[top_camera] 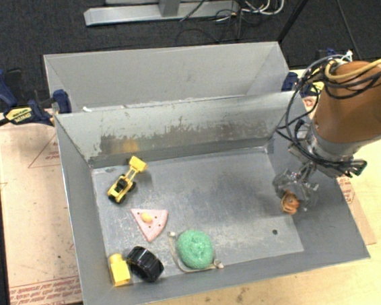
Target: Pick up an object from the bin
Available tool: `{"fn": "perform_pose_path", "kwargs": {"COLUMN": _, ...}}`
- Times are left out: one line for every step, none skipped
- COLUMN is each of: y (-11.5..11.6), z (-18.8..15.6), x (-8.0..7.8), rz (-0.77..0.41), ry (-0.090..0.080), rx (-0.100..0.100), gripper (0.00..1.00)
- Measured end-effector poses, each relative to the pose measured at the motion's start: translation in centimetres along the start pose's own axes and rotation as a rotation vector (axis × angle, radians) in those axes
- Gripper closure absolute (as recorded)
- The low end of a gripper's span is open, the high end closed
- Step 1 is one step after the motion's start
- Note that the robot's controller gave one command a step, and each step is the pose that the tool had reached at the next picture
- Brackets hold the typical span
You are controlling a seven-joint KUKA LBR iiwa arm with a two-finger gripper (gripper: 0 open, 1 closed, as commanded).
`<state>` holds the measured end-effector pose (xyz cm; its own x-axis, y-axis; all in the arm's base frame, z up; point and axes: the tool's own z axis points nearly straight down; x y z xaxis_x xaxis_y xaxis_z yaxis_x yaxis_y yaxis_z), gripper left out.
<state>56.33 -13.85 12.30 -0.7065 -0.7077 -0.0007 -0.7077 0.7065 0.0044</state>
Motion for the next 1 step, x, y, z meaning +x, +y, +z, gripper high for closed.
{"fn": "perform_pose_path", "kwargs": {"y": -0.1, "z": -1.74, "x": -0.1, "rz": 0.001, "ry": -0.003, "rx": 0.006, "gripper": 1.0}}
